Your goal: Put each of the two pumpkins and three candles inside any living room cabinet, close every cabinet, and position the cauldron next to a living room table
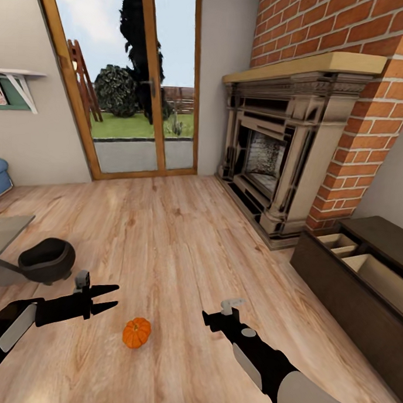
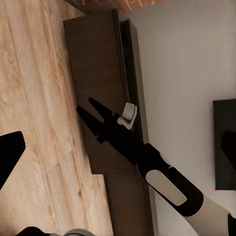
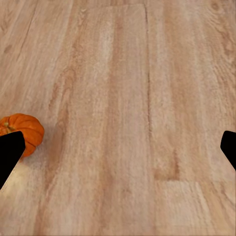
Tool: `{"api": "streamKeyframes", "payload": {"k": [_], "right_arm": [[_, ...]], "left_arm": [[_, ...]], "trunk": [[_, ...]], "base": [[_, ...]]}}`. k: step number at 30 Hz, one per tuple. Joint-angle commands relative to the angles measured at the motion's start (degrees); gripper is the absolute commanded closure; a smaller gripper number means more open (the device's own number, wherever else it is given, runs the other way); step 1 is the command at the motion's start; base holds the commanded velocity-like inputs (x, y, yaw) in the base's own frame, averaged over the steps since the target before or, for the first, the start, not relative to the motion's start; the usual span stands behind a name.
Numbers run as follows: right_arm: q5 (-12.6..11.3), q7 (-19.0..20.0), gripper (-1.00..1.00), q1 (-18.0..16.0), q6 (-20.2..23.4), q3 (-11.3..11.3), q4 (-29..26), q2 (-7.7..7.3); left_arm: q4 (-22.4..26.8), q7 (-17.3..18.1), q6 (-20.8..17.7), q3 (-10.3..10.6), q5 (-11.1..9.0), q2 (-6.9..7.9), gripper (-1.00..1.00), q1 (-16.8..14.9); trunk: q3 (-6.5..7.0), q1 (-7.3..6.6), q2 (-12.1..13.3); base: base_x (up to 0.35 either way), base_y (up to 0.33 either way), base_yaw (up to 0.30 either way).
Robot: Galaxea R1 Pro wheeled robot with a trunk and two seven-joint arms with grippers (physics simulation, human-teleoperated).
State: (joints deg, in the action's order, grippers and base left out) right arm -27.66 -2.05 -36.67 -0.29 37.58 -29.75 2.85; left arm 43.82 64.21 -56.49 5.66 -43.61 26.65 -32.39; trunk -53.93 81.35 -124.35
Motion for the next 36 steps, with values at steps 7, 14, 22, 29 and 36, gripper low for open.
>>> {"api": "streamKeyframes", "payload": {"k": [7,14,22,29,36], "right_arm": [[-0.4,-2.2,-1.0,-0.1,0.1,0.5,0.0,-0.01],[0.2,-3.8,-1.0,-0.1,0.0,0.6,0.0,0.05],[0.2,-3.8,-1.0,-0.1,-0.1,0.6,0.0,0.05],[0.3,-3.6,-1.0,-0.1,-0.5,0.7,0.0,0.05],[-0.3,-3.7,-1.0,-0.1,-1.1,0.6,0.0,-0.05]], "left_arm": [[0.0,0.1,-0.3,0.2,-0.2,-0.01,-1.0,0.0],[0.0,0.1,-0.3,0.1,-0.2,0.02,-1.0,0.0],[0.0,0.1,-0.3,0.2,-0.2,0.01,-1.0,0.0],[0.0,0.0,-0.3,0.2,-0.2,-0.02,-1.0,0.0],[0.0,0.0,-0.3,0.2,-0.2,-0.02,-1.0,0.0]], "trunk": [[0.2,-0.01,0.0],[0.46,-0.01,0.0],[0.78,-0.01,0.0],[0.97,-0.01,0.0],[0.97,-0.01,0.0]], "base": [[0.0,0.149,0.18],[0.014,-0.197,0.245],[0.222,-0.09,0.248],[0.303,0.106,0.177],[0.194,0.116,0.002]]}}
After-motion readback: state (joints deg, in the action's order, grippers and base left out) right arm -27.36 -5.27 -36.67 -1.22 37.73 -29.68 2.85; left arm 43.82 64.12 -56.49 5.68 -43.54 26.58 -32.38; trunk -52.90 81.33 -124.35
